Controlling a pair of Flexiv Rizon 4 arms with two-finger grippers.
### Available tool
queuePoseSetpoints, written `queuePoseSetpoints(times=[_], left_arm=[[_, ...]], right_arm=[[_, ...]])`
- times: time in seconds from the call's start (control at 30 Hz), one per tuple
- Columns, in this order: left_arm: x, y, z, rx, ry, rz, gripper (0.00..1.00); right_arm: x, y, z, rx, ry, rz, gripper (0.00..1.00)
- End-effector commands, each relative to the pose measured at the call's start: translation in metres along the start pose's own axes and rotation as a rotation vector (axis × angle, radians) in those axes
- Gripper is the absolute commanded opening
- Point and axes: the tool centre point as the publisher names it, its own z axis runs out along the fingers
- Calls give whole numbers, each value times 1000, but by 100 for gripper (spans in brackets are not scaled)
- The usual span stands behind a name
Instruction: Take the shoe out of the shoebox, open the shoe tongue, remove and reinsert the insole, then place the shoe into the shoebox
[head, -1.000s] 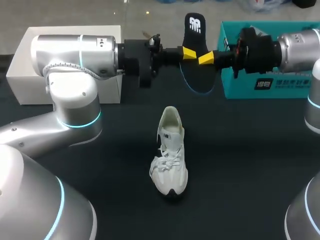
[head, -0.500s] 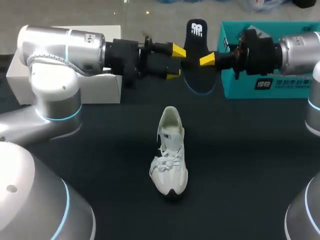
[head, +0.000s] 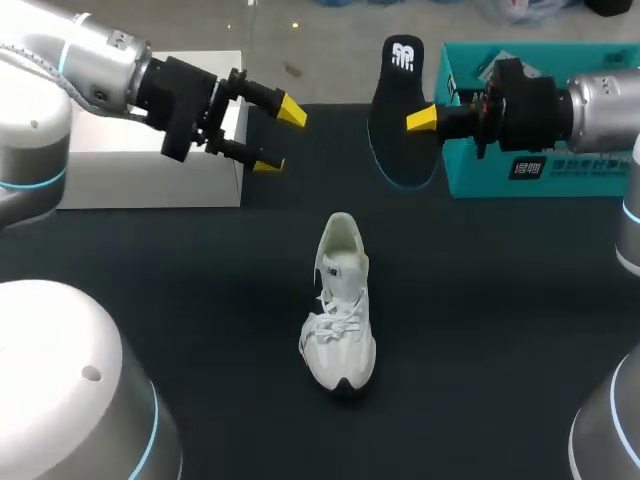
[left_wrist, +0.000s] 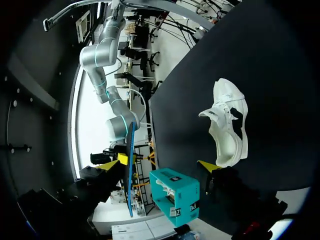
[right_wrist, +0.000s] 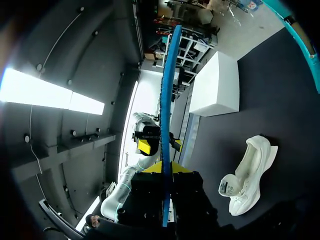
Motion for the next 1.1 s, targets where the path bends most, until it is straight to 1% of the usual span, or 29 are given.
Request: queuePoseSetpoints(times=[0.03, 0.17, 0.27, 0.33, 0.47, 0.57, 0.67, 0.73, 0.83, 0.87, 1.03, 1.1], left_arm=[[13, -9, -44, -27, 38, -22, 100], [29, -5, -60, -30, 37, -24, 100], [39, -3, -71, 16, 38, -36, 100], [48, 2, -79, 49, 67, -17, 100], [65, 10, -96, 79, 101, -13, 100], [75, 12, -107, 102, 113, -16, 100], [80, 12, -114, 138, 121, -13, 100], [86, 12, -118, 148, 122, -15, 100], [94, 14, -123, 151, 119, -21, 100], [98, 15, -125, 152, 120, -27, 100], [108, 19, -132, 145, 146, -47, 100], [108, 20, -132, 163, 171, -71, 100]], right_arm=[[2, -5, 4, -30, 14, -36, 0], [5, -3, 11, -36, 18, -70, 0], [9, -3, 16, -39, 18, -76, 0], [12, -3, 20, -38, 16, -82, 0], [20, -6, 27, -41, 12, -86, 0], [25, -8, 34, -45, 8, -99, 0], [27, -8, 41, -59, 4, -114, 0], [27, -8, 45, -68, 7, -144, 0], [32, -11, 51, -74, 19, -253, 0], [32, -11, 52, -76, 25, -264, 0], [29, -4, 60, -114, 11, -331, 0], [28, 0, 63, -122, -6, -351, 0]])
